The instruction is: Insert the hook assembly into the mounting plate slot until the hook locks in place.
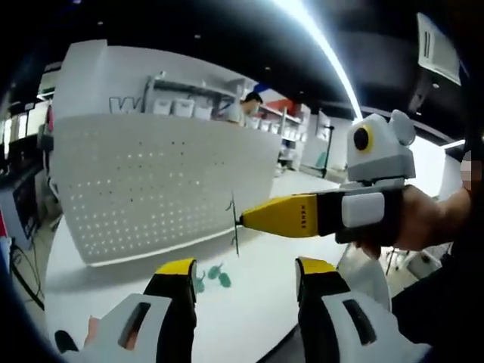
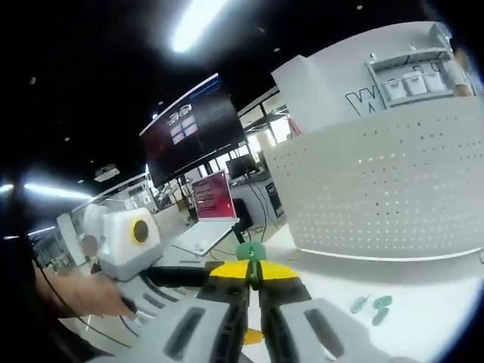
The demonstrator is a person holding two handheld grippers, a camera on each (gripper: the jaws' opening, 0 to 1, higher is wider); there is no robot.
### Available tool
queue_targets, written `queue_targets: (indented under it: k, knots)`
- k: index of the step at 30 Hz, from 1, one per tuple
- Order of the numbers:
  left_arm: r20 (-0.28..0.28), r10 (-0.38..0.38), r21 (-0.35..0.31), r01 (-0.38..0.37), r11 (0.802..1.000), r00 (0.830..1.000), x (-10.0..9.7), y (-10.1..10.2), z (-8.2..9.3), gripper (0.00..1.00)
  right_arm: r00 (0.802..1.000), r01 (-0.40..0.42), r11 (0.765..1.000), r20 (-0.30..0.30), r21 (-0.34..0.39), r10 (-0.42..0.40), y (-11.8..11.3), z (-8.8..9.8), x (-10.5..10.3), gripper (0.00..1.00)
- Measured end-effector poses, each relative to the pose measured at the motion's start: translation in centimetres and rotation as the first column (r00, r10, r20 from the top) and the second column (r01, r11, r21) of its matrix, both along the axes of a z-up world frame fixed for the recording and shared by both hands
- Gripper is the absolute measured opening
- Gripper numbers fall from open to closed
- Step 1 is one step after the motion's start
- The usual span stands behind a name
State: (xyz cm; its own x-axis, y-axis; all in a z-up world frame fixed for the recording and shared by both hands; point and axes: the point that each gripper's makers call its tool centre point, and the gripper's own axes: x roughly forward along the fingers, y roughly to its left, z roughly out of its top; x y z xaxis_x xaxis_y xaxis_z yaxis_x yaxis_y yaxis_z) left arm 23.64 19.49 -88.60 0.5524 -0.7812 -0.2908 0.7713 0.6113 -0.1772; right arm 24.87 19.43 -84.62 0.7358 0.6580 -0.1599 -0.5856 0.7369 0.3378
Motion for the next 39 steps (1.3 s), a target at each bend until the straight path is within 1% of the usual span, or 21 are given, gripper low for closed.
queue_targets:
  k: [3,5,7,9,11,12,14,19,21,23,24,25,28,34,39]
  knots:
    - [0.001,-0.004,-0.017,0.004,1.000,1.000,-0.1,0.0,0.1,0.62,1.000,0.002,1.000,0.012,-0.020,-0.002,-0.2,0.0,0.3,0.00]
    - [-0.004,-0.011,-0.024,0.011,1.000,1.000,-0.3,-0.1,0.2,0.61,1.000,-0.001,1.000,0.013,-0.025,0.002,-0.2,0.1,0.4,0.00]
    - [-0.005,-0.020,-0.021,0.020,1.000,1.000,-0.4,-0.2,0.1,0.62,0.999,0.004,0.999,0.037,-0.045,-0.002,-0.3,0.4,0.7,0.00]
    - [0.001,-0.020,-0.029,0.020,0.999,1.000,-0.4,-0.2,0.2,0.67,0.998,0.006,0.998,0.055,-0.063,-0.003,-0.4,0.6,1.0,0.00]
    - [0.009,-0.013,-0.037,0.013,0.999,1.000,-0.3,-0.2,0.4,0.71,0.998,0.007,0.998,0.058,-0.066,-0.003,-0.4,0.7,1.2,0.00]
    - [0.021,-0.011,-0.043,0.012,0.999,1.000,-0.2,-0.2,0.6,0.71,0.998,0.010,0.998,0.061,-0.067,-0.006,-0.4,0.7,1.4,0.00]
    - [0.016,-0.011,-0.052,0.012,0.999,1.000,-0.2,-0.1,0.9,0.71,0.998,0.013,0.998,0.064,-0.068,-0.008,-0.5,0.8,1.6,0.00]
    - [0.005,0.008,-0.108,-0.008,0.994,1.000,0.2,0.2,1.7,0.76,0.996,0.040,0.995,0.088,-0.086,-0.033,-1.0,0.8,2.2,0.00]
    - [0.007,0.014,-0.114,-0.014,0.993,1.000,0.3,0.4,1.8,0.78,0.994,0.052,0.994,0.099,-0.093,-0.043,-1.2,0.9,2.5,0.00]
    - [0.007,0.019,-0.118,-0.019,0.993,1.000,0.3,0.4,1.9,0.79,0.990,0.070,0.991,0.126,-0.110,-0.056,-1.5,1.1,2.9,0.00]
    - [0.021,0.031,-0.119,-0.028,0.993,0.999,0.4,0.6,2.1,0.77,0.989,0.077,0.991,0.133,-0.114,-0.062,-1.5,1.2,3.0,0.00]
    - [0.031,0.033,-0.122,-0.029,0.992,0.999,0.4,0.7,2.2,0.77,0.988,0.086,0.990,0.140,-0.114,-0.069,-1.6,1.3,3.1,0.00]
    - [0.034,0.045,-0.130,-0.040,0.991,0.998,0.5,0.7,2.4,0.79,0.983,0.114,0.987,0.159,-0.110,-0.096,-2.0,1.5,3.4,0.00]
    - [0.032,0.058,-0.139,-0.053,0.989,0.998,0.6,0.9,2.5,0.82,0.977,0.150,0.984,0.167,-0.092,-0.133,-2.7,1.6,4.0,0.00]
    - [0.045,0.074,-0.151,-0.067,0.986,0.996,0.9,1.1,2.9,0.84,0.967,0.193,0.977,0.183,-0.087,-0.175,-3.6,1.7,5.0,0.00]
